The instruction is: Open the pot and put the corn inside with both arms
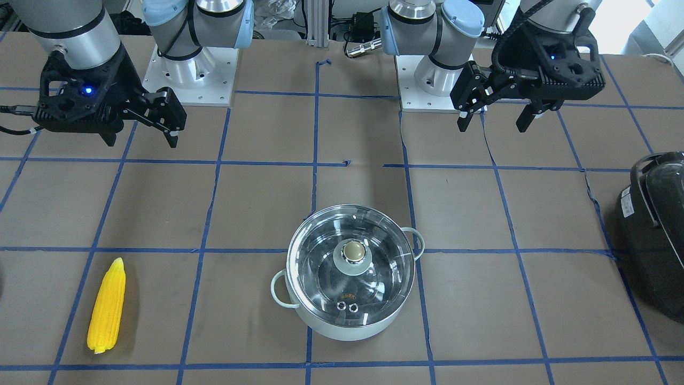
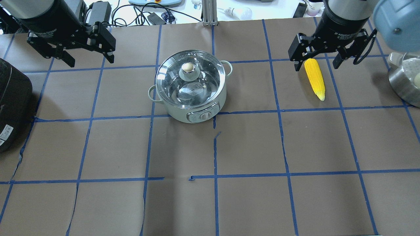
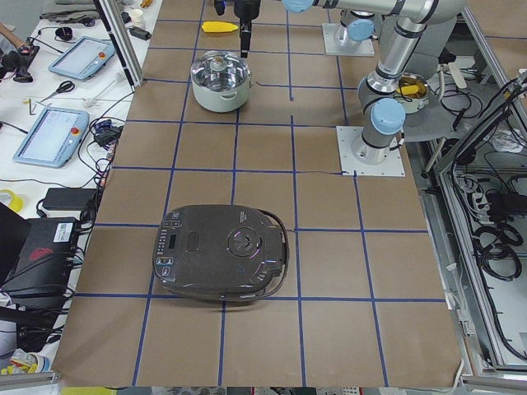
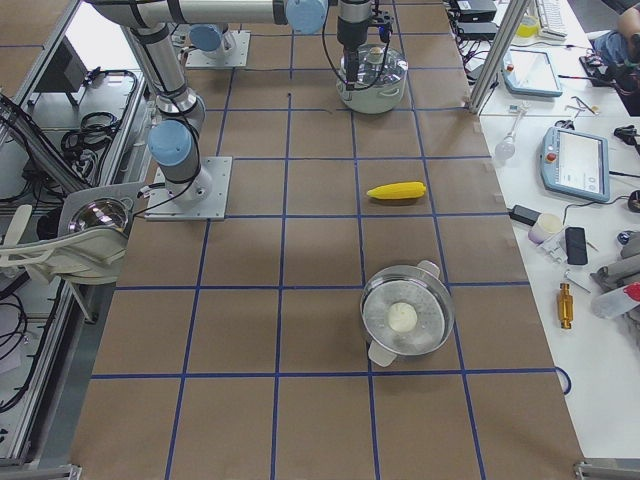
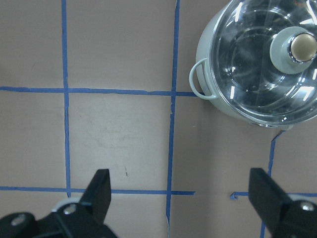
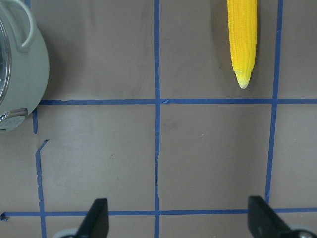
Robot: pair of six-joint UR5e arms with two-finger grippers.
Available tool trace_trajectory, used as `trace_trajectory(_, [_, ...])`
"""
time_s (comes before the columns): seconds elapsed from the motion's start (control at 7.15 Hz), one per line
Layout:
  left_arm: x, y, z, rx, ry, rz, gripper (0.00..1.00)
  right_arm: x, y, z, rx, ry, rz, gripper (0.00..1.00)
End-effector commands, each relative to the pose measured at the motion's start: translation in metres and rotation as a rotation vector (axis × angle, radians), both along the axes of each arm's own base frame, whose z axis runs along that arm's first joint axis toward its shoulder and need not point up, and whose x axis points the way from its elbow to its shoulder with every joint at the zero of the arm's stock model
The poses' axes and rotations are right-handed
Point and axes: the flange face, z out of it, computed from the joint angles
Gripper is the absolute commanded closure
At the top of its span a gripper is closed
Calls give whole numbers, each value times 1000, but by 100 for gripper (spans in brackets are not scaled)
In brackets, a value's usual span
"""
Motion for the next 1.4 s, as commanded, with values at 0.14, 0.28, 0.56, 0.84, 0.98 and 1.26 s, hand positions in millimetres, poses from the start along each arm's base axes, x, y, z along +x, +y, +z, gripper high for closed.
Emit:
trace_trajectory(0.14, [-1, -1, -6, 31, 2, -14, 0, 0, 0, 0, -4, 1, 5, 0])
trace_trajectory(0.28, [-1, -2, -6, 31, 4, -15, 0, 0, -1, 0, -6, 3, 5, 0])
trace_trajectory(0.56, [-2, -5, -9, 35, 2, -17, 0, 1, 0, 1, -10, 3, 5, 0])
trace_trajectory(0.84, [-3, -5, -13, 40, 6, -52, 0, 1, 0, 2, -10, 1, 7, 0])
trace_trajectory(0.98, [-2, -7, -14, 43, 1, -64, 0, 1, 0, 2, -10, 1, 5, 0])
trace_trajectory(1.26, [-2, -10, -12, 36, 0, -67, 0, 2, 0, 5, -16, -2, 5, 0])
